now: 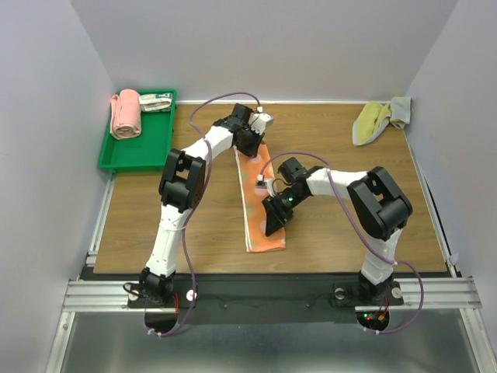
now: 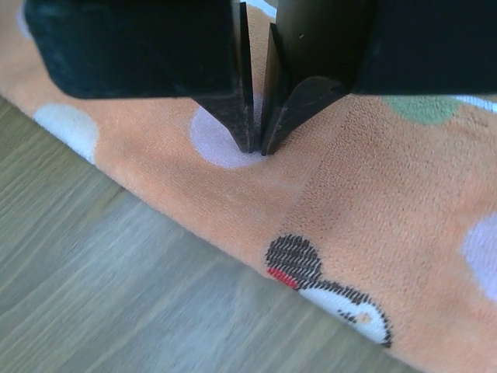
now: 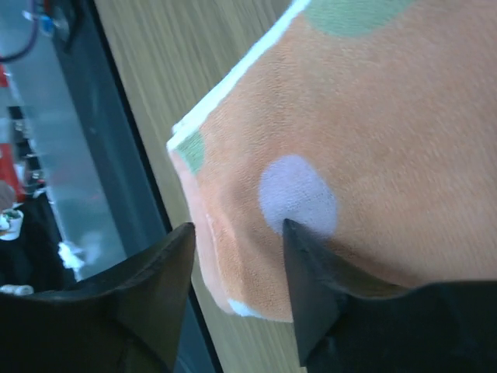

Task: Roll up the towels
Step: Fold the towel

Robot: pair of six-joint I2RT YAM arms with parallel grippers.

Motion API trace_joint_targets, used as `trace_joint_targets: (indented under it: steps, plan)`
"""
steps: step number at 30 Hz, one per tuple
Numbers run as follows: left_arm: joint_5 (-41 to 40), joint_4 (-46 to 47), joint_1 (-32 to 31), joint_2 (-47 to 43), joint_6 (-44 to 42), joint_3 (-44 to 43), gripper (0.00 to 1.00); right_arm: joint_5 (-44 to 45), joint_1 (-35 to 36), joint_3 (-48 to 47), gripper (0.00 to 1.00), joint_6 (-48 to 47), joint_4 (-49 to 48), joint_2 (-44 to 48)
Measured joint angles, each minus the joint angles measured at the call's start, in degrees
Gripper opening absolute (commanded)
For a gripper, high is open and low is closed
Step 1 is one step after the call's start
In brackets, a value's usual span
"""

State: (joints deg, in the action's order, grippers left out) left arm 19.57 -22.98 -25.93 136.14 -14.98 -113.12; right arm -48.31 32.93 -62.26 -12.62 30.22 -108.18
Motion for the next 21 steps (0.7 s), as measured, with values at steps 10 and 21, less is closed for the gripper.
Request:
trace_joint_targets:
  steps: [10, 21]
  plan:
    - [6.8, -3.3, 3.4, -5.8, -2.1, 3.1, 0.61, -1.3, 2.2, 2.1, 0.76, 8.3, -5.9, 6.8]
    - [6.7, 9.4, 8.4, -55.0, -6.4, 34.9, 0.62, -4.8, 2.1, 9.7, 0.43, 11.1, -8.0, 17.4]
